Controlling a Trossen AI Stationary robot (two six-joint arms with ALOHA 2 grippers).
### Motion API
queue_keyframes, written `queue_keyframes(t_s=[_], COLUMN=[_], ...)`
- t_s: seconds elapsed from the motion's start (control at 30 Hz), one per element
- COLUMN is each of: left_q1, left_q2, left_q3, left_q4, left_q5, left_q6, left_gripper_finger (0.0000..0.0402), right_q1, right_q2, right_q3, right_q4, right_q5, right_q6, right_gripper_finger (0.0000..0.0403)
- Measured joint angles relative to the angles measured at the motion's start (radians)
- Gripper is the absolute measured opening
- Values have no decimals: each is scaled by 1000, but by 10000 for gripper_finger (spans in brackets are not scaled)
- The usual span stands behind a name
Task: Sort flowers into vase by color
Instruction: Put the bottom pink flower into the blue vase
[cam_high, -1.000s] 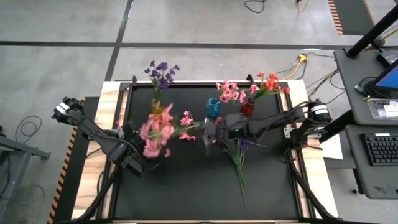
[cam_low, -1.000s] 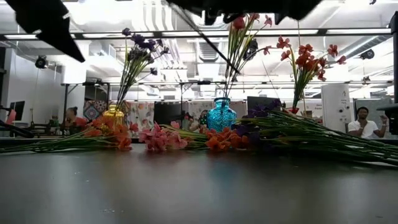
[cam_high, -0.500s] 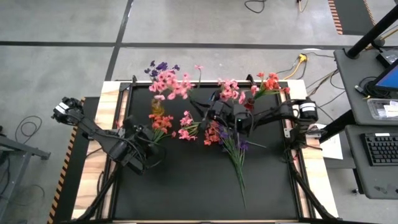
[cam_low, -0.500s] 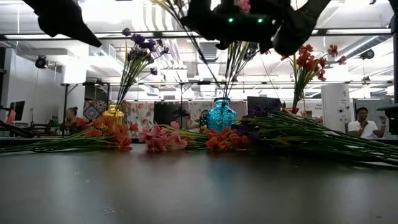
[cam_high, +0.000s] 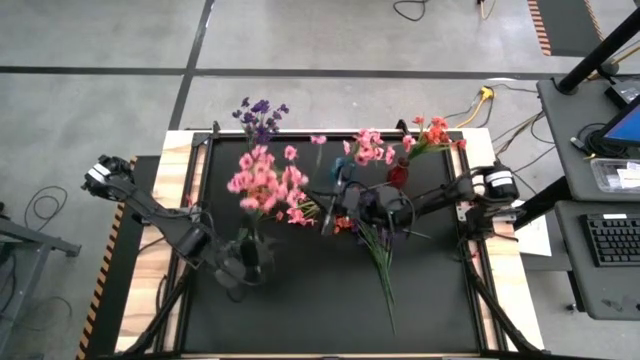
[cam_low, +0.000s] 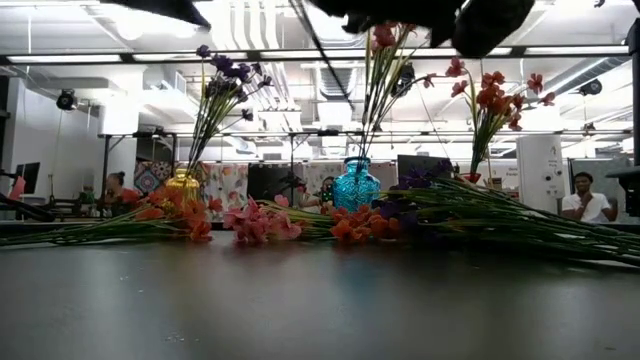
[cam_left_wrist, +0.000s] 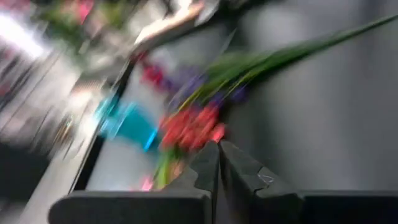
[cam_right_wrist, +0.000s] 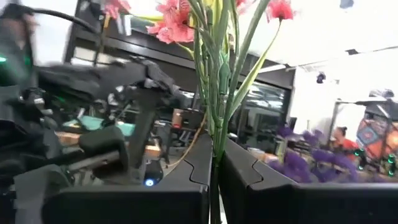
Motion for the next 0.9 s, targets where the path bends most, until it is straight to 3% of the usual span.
queue_keyframes(t_s=[0.2, 0.4, 0.57, 0.9], left_q1=[65, 180, 250, 274], left_q2=[-44, -48, -20, 142], left_q3=[-159, -287, -300, -157], left_q4=[501, 933, 1019, 1027], left_q5=[319, 388, 569, 582], left_q6=[284, 262, 173, 217], left_gripper_finger=[3, 3, 35, 145], right_q1=[95, 180, 217, 224], right_q2=[-54, -56, -33, 51], right_q3=[-2, -1, 22, 134], right_q4=[-36, -15, -14, -29], right_q5=[11, 10, 11, 10], right_q6=[-13, -6, -6, -50], right_gripper_finger=[11, 11, 11, 11])
